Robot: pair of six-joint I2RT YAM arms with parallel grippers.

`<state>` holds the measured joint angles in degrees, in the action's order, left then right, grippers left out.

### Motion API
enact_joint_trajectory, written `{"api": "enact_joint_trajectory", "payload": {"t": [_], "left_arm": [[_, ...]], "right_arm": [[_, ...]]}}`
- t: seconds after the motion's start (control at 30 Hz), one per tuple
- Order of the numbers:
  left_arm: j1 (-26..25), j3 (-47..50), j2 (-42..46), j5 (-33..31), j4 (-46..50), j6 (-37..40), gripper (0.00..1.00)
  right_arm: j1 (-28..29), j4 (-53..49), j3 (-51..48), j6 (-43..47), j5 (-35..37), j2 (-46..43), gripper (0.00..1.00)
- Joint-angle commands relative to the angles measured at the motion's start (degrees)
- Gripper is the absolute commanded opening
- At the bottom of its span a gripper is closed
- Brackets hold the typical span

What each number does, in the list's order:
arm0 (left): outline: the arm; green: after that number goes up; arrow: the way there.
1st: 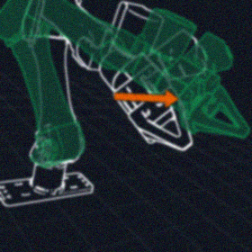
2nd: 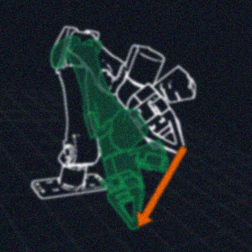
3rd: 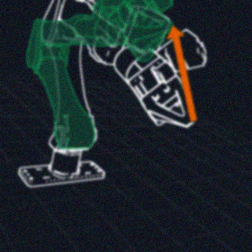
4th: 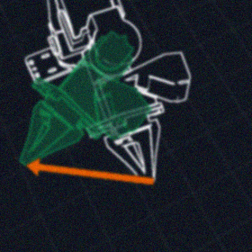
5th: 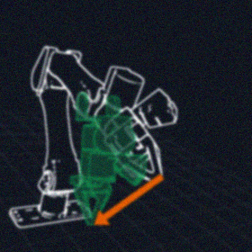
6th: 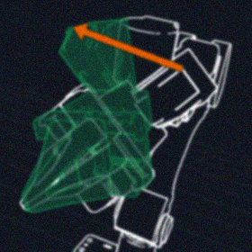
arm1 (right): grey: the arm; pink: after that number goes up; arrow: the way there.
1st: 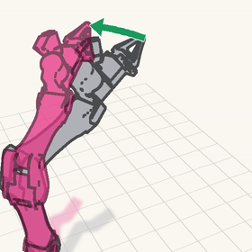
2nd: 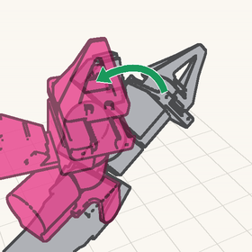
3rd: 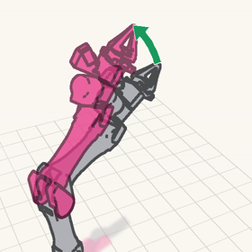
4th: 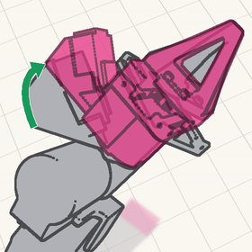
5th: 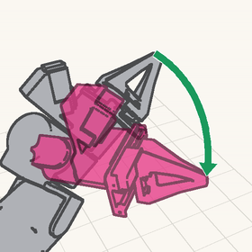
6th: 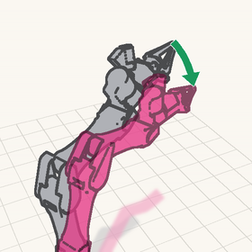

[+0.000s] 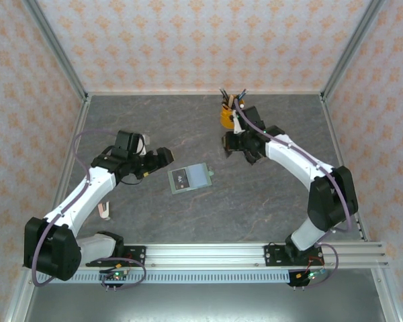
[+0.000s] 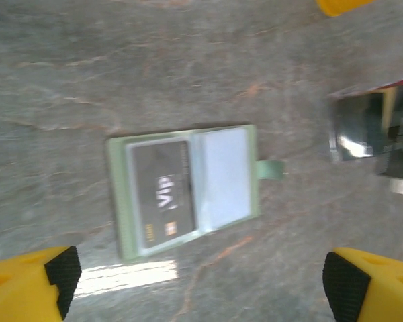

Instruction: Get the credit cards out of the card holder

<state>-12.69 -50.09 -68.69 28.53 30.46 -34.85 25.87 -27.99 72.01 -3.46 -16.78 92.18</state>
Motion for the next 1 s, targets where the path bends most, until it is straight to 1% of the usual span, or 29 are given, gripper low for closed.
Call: {"api": "enact_joint_trajectory", "payload": {"t": [0.0,0.07,0.2,0.43,0.67,0.87,0.9,0.97], "left_arm": [[0.18,-0.89,-0.28,-7.18,4.95,2.75,1.0],[0.15,-0.83,-0.59,-7.99,5.09,2.69,1.0],[0.21,-1.04,-1.2,-8.93,5.65,2.9,1.0],[0.19,-0.23,-1.95,-8.04,4.22,2.47,1.0],[0.14,0.6,-2.42,-6.96,3.82,2.09,1.0],[0.15,0.76,-2.9,-6.13,3.12,1.73,1.0],[0.2,0.82,-3.0,-6.04,3.03,1.67,1.0],[0.16,0.95,-3.2,-5.7,3.12,1.63,1.0]], "right_arm": [[-0.51,-7.95,1.38,13.13,11.62,-0.22,0.0],[-2.1,-8.45,1.6,14.74,12.11,0.82,0.0],[-5.27,-9.33,3.09,17.9,10.79,3.2,0.0],[-7.64,-11.32,6.05,23.38,7.88,7.05,0.0],[-9.47,-10.23,7.06,23.52,9.26,10.23,0.0],[-9.77,-9.54,8.0,23.06,9.67,12.52,0.0],[-9.71,-9.7,8.12,22.98,9.62,12.87,0.02],[-9.72,-10.58,8.77,22.48,9.69,13.61,0.13]]}}
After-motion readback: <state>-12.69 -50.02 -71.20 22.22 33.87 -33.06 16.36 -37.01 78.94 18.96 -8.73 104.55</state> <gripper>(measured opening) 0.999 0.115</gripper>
